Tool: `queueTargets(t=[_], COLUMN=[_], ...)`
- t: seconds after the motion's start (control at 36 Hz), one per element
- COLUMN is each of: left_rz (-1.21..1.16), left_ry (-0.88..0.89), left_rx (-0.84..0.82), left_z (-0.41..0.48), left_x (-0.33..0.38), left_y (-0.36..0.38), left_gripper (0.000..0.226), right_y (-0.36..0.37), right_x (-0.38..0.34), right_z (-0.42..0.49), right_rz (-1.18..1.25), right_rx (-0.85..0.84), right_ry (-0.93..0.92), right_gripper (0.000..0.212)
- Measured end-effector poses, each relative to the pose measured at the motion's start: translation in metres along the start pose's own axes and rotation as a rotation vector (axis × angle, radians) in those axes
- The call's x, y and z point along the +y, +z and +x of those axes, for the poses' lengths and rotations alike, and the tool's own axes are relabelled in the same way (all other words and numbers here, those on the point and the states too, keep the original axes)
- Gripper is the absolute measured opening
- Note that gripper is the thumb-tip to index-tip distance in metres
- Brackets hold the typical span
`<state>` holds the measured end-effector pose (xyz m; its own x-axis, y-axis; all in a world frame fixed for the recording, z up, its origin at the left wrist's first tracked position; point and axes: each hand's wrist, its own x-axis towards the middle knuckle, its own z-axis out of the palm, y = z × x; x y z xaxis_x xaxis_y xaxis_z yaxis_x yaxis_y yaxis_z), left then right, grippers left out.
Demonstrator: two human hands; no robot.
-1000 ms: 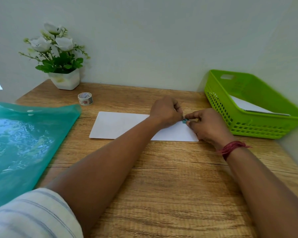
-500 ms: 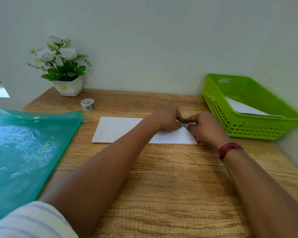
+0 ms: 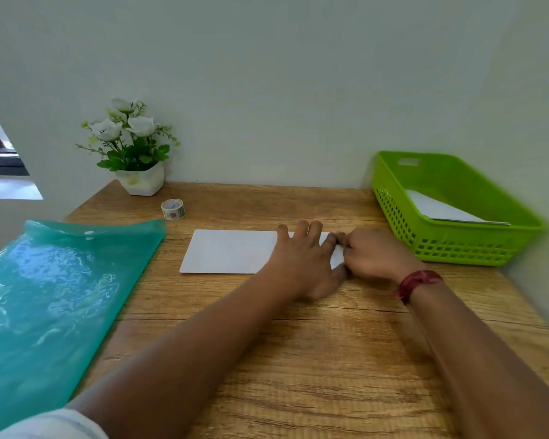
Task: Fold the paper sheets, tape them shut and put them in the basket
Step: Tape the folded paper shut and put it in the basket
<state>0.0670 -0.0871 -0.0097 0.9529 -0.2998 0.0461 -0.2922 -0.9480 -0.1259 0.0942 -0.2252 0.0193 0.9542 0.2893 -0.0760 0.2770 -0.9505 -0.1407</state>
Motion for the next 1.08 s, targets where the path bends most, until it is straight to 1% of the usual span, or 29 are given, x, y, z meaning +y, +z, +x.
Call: queueTargets(t=[0.14, 0.22, 0.36, 0.53, 0.64, 0.81, 0.97, 1.08], left_rz=[0.024, 0.01, -0.021, -0.037, -0.013, 0.017, 0.02, 0.023], left_ry=[0.024, 0.01, 0.017, 0.031, 0.031, 0.047, 0.048, 0.043], left_rx=[0.046, 0.024, -0.013, -0.035, -0.017, 0.047, 0.027, 0.018], left_z=[-0.002, -0.001, -0.003, -0.003, -0.001, 0.001, 0.002, -0.001], left_x=[0.006, 0.01, 0.008, 0.007, 0.007, 0.006, 0.004, 0.005], left_y=[-0.003, -0.005, -0.004, -0.003, -0.003, -0.003, -0.007, -0.008], left_gripper=[0.085, 0.094, 0.097, 0.095, 0.103, 0.093, 0.093, 0.092], right_y=[0.003, 0.003, 0.004, 0.011, 0.013, 0.015, 0.013, 0.012], right_x=[0.0, 0.001, 0.002, 0.004, 0.009, 0.01, 0.007, 0.006], right_z=[0.001, -0.004, -0.013, -0.011, -0.007, -0.003, -0.003, -0.005], right_rz=[-0.058, -0.104, -0.095, -0.083, -0.079, -0.118, -0.12, -0.108], right_rx=[-0.052, -0.1, -0.143, -0.179, -0.207, -0.197, -0.216, -0.198], right_ry=[0.006, 0.044, 0.077, 0.089, 0.067, 0.024, 0.015, 0.019], right_gripper=[0.044, 0.05, 0.056, 0.061, 0.063, 0.063, 0.063, 0.062])
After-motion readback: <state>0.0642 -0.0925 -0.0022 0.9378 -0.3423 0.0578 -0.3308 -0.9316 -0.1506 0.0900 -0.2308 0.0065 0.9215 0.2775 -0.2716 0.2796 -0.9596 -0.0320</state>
